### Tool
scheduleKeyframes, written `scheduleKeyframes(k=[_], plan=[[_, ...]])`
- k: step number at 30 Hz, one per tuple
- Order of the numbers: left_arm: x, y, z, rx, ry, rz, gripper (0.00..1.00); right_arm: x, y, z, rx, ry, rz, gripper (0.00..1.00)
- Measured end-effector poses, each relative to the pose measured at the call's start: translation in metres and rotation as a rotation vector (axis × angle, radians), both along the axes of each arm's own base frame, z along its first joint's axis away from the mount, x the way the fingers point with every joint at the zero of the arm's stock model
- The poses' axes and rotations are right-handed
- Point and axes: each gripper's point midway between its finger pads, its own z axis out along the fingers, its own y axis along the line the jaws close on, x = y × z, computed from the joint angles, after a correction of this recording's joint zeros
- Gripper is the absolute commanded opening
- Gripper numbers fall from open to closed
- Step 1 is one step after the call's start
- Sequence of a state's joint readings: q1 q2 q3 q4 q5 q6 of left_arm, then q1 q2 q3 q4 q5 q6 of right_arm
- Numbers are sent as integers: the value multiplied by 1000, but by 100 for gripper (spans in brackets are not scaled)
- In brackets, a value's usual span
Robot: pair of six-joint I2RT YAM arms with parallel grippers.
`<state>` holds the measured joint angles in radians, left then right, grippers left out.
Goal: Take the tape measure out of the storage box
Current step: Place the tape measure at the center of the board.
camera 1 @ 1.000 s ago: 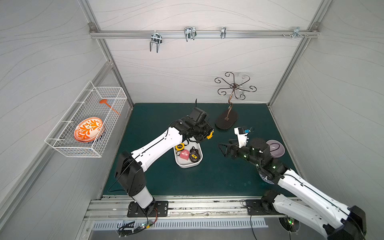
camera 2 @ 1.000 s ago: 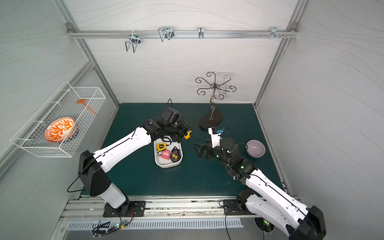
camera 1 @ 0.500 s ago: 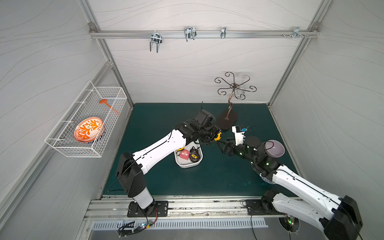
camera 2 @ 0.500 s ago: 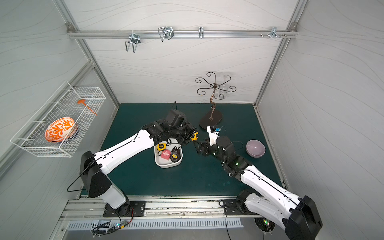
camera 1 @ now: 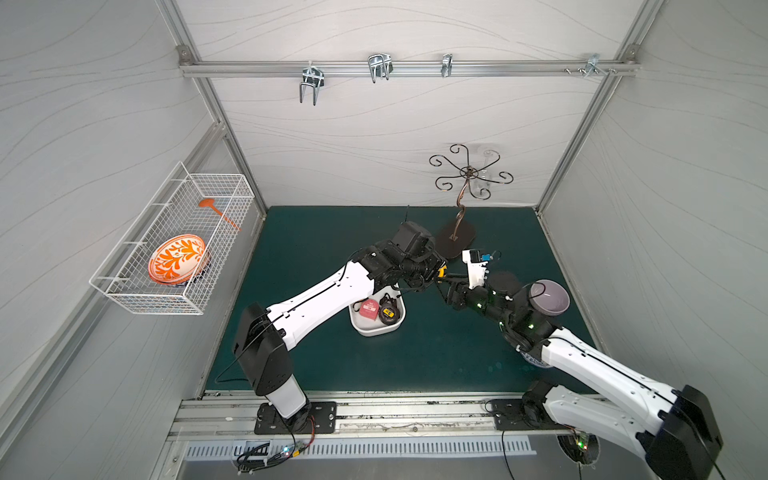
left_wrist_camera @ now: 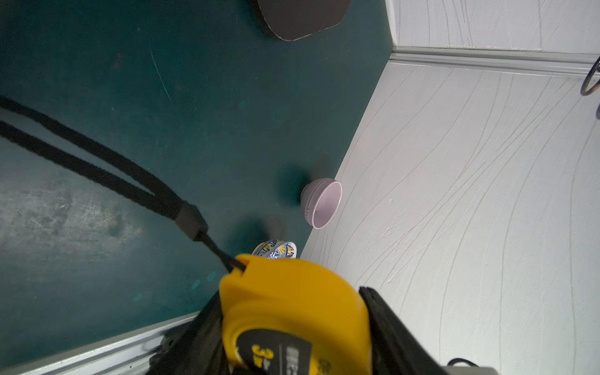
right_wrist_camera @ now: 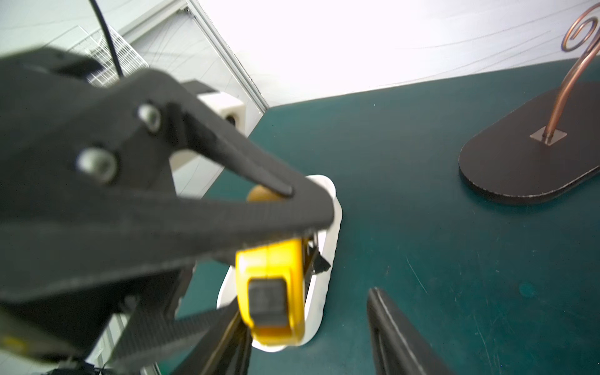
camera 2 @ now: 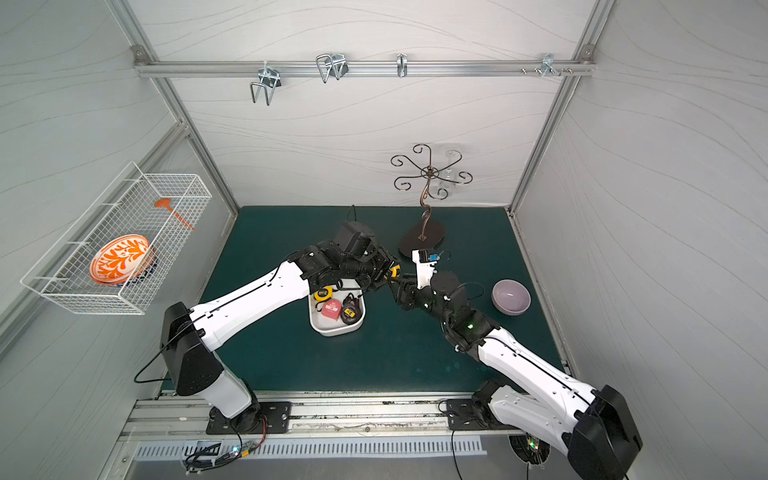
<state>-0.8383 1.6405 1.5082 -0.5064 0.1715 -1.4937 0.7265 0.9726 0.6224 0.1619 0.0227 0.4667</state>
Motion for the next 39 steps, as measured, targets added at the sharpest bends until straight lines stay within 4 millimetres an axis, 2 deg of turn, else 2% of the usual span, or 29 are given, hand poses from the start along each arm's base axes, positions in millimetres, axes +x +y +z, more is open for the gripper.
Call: scheduleKeyframes(k=[4, 6, 11, 17, 23, 25, 28, 32, 35, 39], plan=[[-7, -5, -1, -2, 7, -18, 0, 1, 0, 6, 17, -14, -5, 55], [-9, -6, -1, -4, 10, -23, 0, 0, -1, 8, 23, -19, -6, 50], [-11, -8, -2, -7, 17, -25, 0, -2, 1, 11, 28, -27, 6, 25], [-9, -10, 1, -25, 7, -22, 2, -3, -1, 15, 51, -19, -5, 4], [-7, -10, 3, -35, -16, -34, 79, -5, -6, 17, 51, -17, -17, 0], [-6, -6, 4, -27, -31, -36, 99, -5, -11, 17, 53, -10, -32, 0], [3, 16, 11, 13, -79, -12, 100, 6, -32, 16, 68, 8, -99, 0], [11, 59, 31, 85, -179, 31, 100, 23, -61, 3, 90, 73, -187, 0], [11, 89, 44, 141, -251, 48, 100, 38, -79, -15, 108, 158, -241, 0], [6, 115, 50, 223, -309, 39, 100, 55, -91, -51, 135, 305, -282, 0]])
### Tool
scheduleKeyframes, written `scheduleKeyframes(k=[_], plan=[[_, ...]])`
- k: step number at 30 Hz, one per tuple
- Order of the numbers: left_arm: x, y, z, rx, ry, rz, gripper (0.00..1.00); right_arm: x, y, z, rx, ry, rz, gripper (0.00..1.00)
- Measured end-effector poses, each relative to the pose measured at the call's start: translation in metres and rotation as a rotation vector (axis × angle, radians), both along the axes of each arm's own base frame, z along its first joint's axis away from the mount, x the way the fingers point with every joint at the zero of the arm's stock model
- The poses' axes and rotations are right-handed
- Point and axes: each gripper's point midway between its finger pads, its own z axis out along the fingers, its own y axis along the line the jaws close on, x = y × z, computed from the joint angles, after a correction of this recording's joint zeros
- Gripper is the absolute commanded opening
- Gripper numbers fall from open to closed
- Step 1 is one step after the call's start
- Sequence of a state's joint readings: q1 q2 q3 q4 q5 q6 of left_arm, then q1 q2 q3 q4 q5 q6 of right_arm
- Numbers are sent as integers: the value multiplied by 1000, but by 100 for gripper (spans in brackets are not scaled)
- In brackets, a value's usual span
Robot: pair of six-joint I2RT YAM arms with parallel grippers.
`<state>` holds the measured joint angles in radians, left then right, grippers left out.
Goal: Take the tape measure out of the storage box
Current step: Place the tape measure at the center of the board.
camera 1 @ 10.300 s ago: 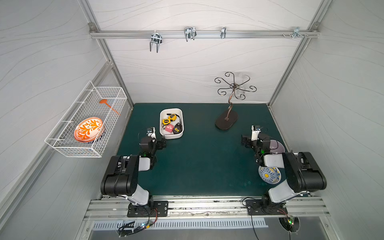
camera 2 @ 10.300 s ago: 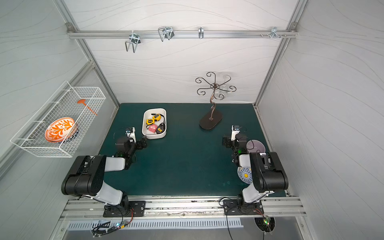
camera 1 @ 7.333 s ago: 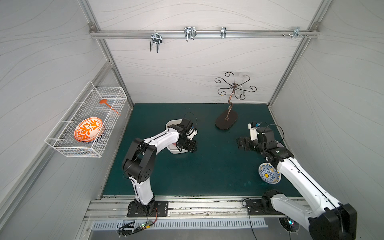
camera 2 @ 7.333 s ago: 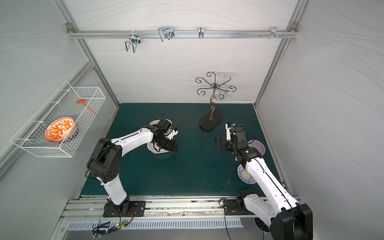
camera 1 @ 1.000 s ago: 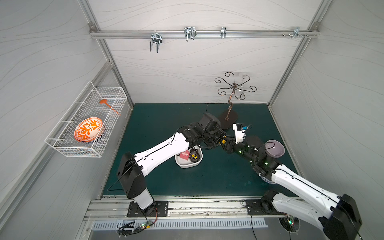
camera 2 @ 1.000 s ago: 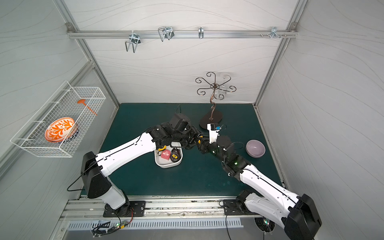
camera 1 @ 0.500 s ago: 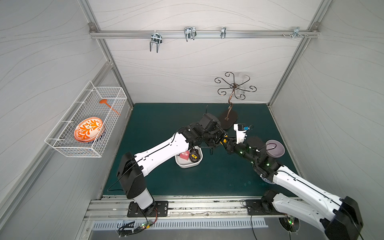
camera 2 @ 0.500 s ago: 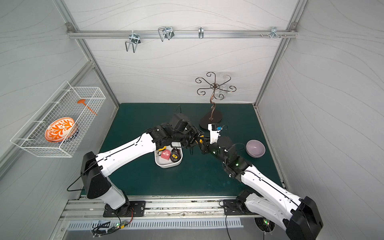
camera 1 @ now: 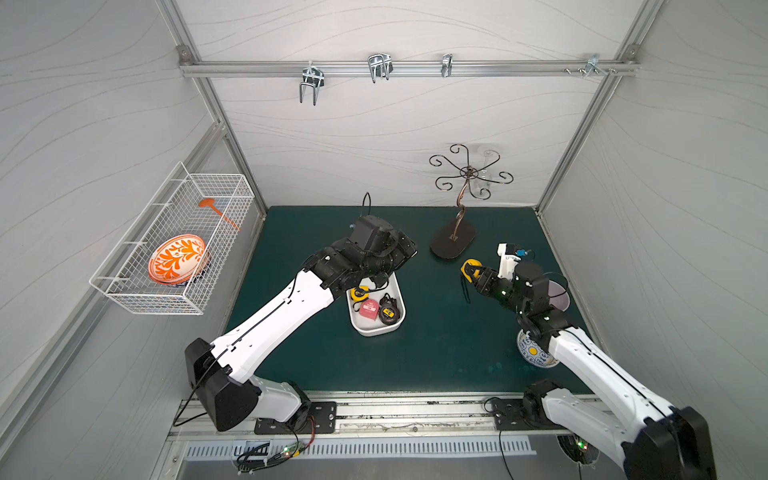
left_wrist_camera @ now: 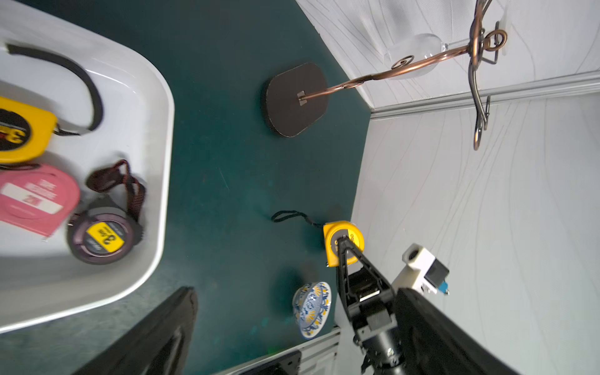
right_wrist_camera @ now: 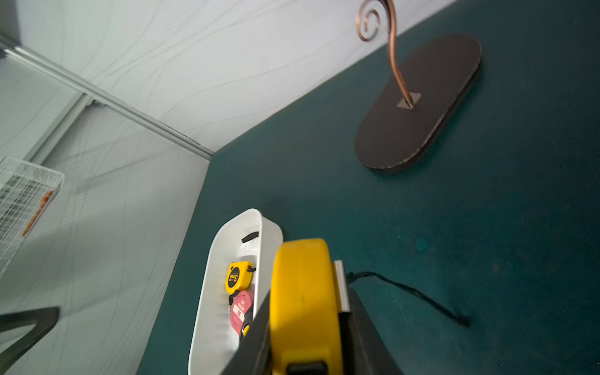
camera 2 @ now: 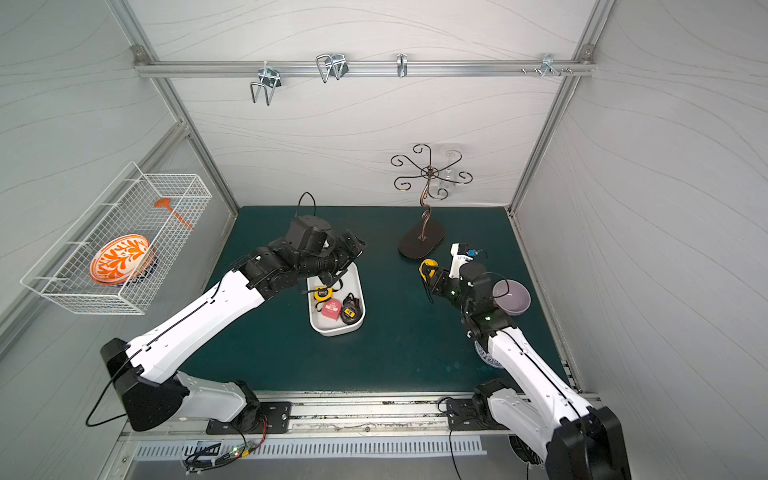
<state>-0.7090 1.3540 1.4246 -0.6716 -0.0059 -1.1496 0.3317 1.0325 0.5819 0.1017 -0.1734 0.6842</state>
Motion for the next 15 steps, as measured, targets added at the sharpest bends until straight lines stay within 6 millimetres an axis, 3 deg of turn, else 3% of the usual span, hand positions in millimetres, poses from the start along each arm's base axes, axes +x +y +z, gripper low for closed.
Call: scheduleKeyframes(k=[9, 15], plan=[[-14, 19, -32, 125, 25, -33, 100, 23, -20, -86, 68, 331, -111, 0], [-16, 24, -39, 171, 20, -55, 100, 41, -21, -112, 64, 437, -148, 0]])
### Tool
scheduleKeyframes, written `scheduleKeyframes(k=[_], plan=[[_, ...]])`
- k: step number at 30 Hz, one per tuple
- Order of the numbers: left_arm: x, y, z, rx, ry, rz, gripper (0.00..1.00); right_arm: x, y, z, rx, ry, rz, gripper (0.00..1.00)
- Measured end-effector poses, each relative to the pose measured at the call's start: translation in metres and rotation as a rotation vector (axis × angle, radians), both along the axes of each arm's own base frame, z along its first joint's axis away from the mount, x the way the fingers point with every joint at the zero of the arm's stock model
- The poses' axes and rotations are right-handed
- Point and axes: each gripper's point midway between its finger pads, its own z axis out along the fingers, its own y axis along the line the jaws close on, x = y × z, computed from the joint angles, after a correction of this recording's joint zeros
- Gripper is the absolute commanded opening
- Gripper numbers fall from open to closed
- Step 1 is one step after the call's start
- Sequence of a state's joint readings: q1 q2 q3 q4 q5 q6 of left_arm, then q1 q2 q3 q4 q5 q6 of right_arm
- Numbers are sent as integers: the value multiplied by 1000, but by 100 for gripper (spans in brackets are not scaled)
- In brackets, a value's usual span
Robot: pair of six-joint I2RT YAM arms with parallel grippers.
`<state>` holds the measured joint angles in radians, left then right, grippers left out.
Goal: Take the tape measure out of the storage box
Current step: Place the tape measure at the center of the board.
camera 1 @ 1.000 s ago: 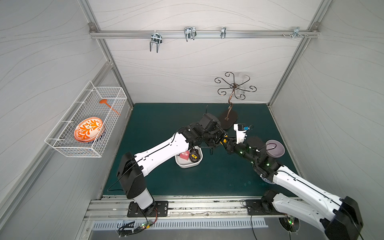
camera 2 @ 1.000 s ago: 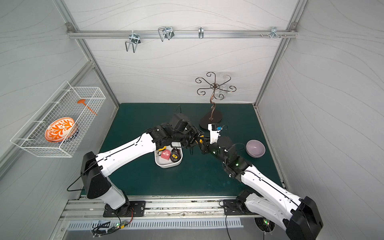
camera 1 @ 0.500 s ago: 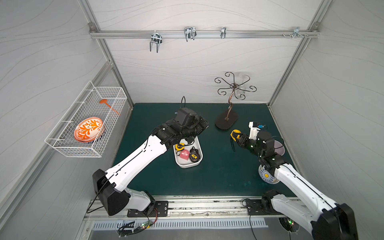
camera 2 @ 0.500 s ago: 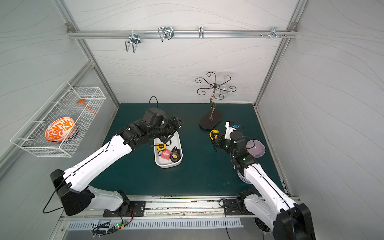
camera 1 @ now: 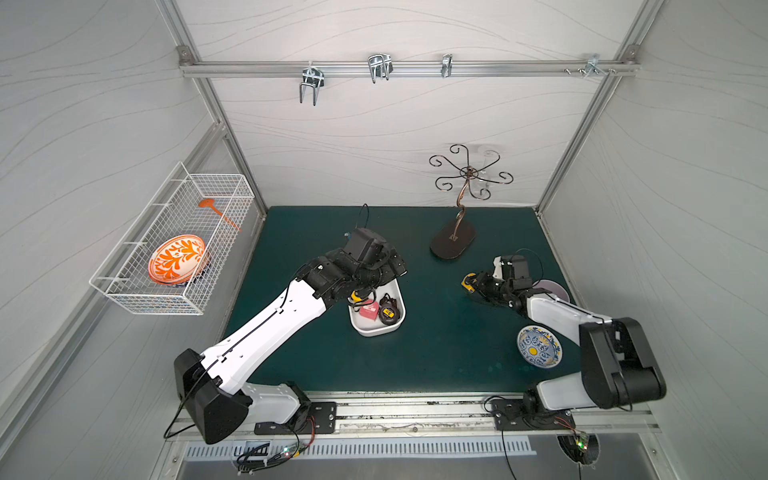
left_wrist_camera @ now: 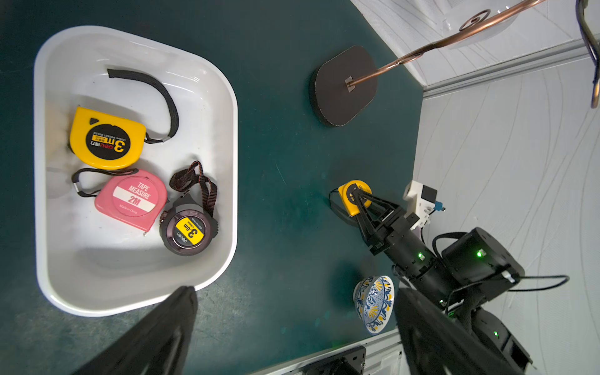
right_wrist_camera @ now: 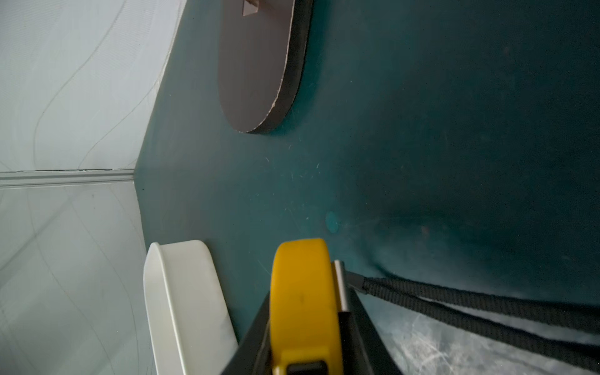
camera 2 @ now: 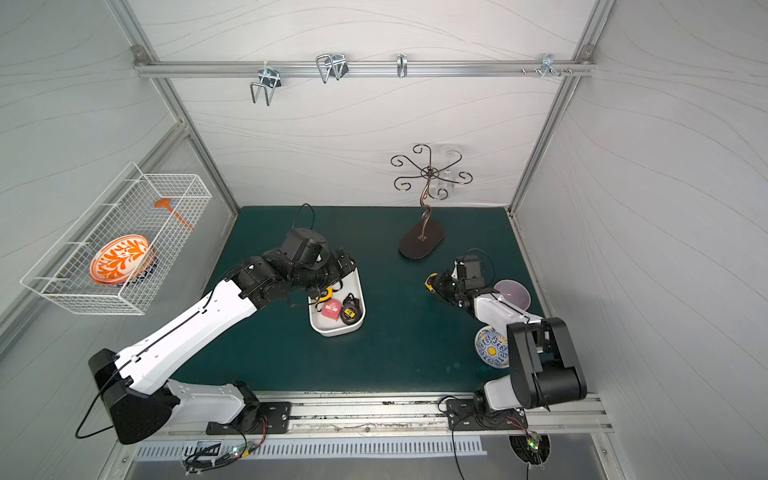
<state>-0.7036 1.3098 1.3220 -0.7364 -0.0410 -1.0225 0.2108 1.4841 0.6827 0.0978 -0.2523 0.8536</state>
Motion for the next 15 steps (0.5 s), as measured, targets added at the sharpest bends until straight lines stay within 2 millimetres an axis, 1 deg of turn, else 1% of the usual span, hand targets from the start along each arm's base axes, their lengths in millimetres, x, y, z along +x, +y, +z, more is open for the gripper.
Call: scheduleKeyframes(k=[5, 6, 7, 9, 11, 13, 14, 15], plan=[[-1, 9, -13, 34, 12, -3, 100, -2, -2, -30, 10, 97, -30, 0], [-1, 10, -16, 40, 17, -2, 100, -2, -1, -34, 16, 106, -33, 0], [-1, 12, -19, 47, 22, -1, 100, -1, 0, -34, 25, 103, -33, 3], [-1, 14, -23, 57, 27, -2, 100, 0, 1, -34, 33, 100, -32, 17], [-1, 15, -25, 63, 28, -4, 100, 0, 1, -34, 34, 96, -32, 37], [-1, 16, -27, 68, 29, -4, 100, -1, 1, -36, 33, 98, -35, 54], [-1, 17, -28, 71, 30, -5, 100, -3, 0, -38, 30, 105, -38, 61], [0, 18, -28, 74, 30, -6, 100, -4, -1, -39, 30, 107, -39, 66]])
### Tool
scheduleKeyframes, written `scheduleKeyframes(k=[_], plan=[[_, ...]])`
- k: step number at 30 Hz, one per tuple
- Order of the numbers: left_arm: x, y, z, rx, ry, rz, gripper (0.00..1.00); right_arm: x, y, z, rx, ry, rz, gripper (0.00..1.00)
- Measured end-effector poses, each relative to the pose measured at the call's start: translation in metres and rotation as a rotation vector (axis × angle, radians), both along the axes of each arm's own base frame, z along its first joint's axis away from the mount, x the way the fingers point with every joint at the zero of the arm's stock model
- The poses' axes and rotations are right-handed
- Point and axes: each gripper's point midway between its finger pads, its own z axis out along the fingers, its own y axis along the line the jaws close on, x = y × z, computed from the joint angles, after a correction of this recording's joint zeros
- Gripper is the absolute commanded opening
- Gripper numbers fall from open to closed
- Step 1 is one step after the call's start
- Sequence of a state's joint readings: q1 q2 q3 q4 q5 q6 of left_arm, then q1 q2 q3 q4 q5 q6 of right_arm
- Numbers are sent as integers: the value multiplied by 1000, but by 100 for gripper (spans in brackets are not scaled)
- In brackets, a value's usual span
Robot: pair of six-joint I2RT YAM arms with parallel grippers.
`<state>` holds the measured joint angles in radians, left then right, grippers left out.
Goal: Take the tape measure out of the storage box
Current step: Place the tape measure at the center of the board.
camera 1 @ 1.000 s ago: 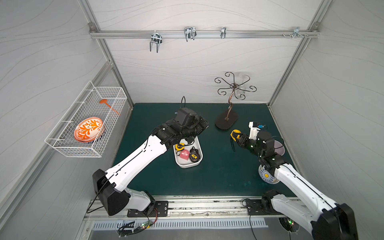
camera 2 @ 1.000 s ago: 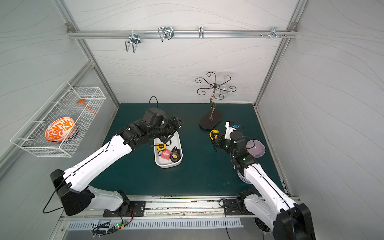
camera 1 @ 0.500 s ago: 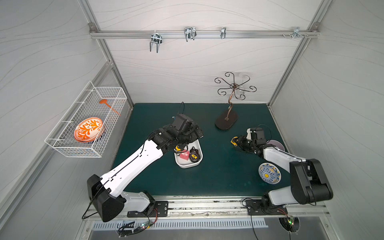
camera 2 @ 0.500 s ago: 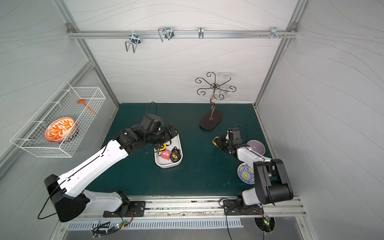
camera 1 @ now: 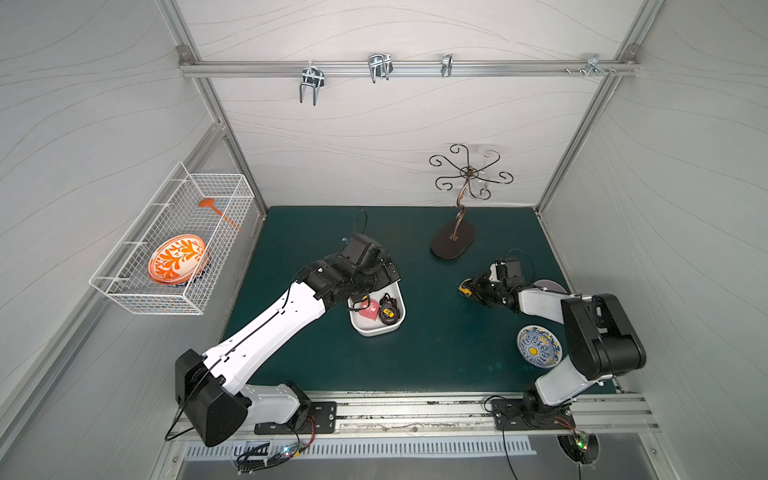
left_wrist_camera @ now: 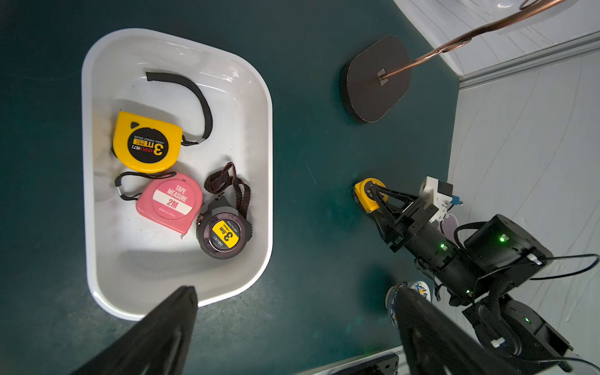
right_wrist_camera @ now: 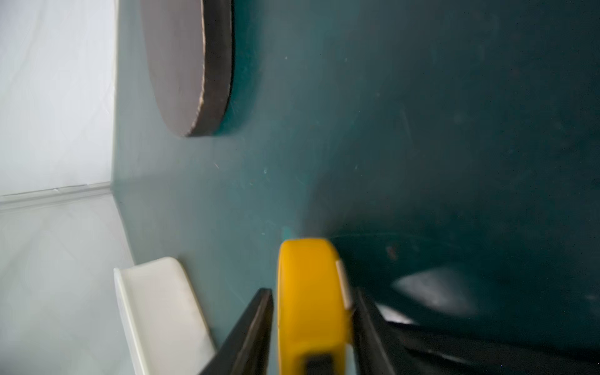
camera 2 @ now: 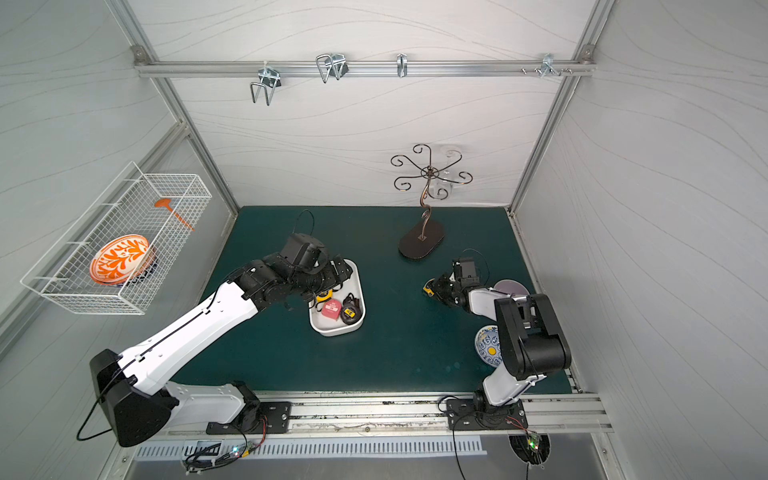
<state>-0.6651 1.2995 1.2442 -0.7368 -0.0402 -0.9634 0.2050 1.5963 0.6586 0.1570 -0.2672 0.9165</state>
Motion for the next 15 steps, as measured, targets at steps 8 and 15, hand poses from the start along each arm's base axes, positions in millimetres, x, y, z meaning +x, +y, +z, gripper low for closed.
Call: scheduleKeyframes(k=[8, 15], plan=[[2, 10, -32, 114, 86, -39, 100, -14, -2, 23, -35, -44, 24, 93], [2, 6, -74, 235, 241, -138, 98, -32, 1, 52, -61, -79, 61, 99]])
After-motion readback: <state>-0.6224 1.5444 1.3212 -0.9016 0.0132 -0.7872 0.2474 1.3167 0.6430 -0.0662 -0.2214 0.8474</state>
